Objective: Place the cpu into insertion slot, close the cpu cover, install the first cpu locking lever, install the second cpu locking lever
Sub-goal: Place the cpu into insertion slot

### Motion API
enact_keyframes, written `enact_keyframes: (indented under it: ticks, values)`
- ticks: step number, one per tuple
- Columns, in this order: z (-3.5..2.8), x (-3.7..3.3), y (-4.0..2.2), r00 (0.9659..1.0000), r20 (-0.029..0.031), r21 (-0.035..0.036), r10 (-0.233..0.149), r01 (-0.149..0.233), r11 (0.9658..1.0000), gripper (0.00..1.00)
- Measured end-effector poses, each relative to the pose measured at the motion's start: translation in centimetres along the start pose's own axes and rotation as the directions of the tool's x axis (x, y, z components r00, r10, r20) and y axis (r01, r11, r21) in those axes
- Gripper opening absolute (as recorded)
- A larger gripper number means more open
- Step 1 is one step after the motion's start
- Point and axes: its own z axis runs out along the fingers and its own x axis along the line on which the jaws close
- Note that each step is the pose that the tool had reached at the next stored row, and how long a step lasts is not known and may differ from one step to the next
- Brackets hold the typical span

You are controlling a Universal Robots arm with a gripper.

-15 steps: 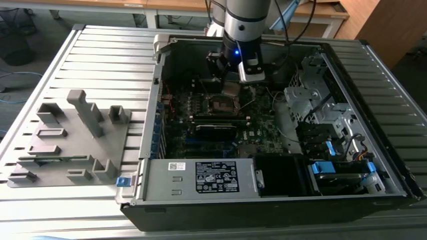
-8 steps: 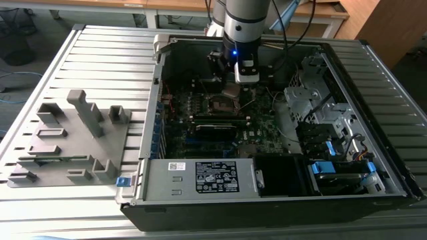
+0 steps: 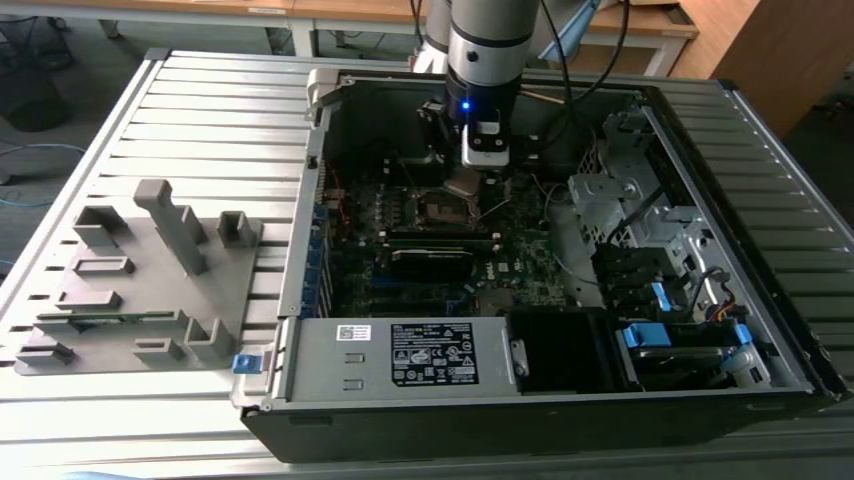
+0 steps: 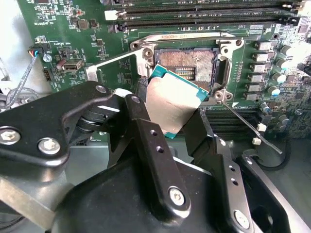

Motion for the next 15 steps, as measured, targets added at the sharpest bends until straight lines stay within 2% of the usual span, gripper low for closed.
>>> enact_keyframes:
  ticks: [9, 12, 15]
  values:
    - [0.00, 0.00, 0.00, 1.0000, 0.0004, -0.0001, 0.004, -0.004, 1.0000, 0.54]
    - [0.02, 0.00, 0.00, 0.9997, 0.0023, -0.0001, 0.024, -0.024, 0.9997, 0.54]
    - [0.04, 0.00, 0.00, 0.9980, 0.0062, -0.0002, 0.064, -0.064, 0.9980, 0.54]
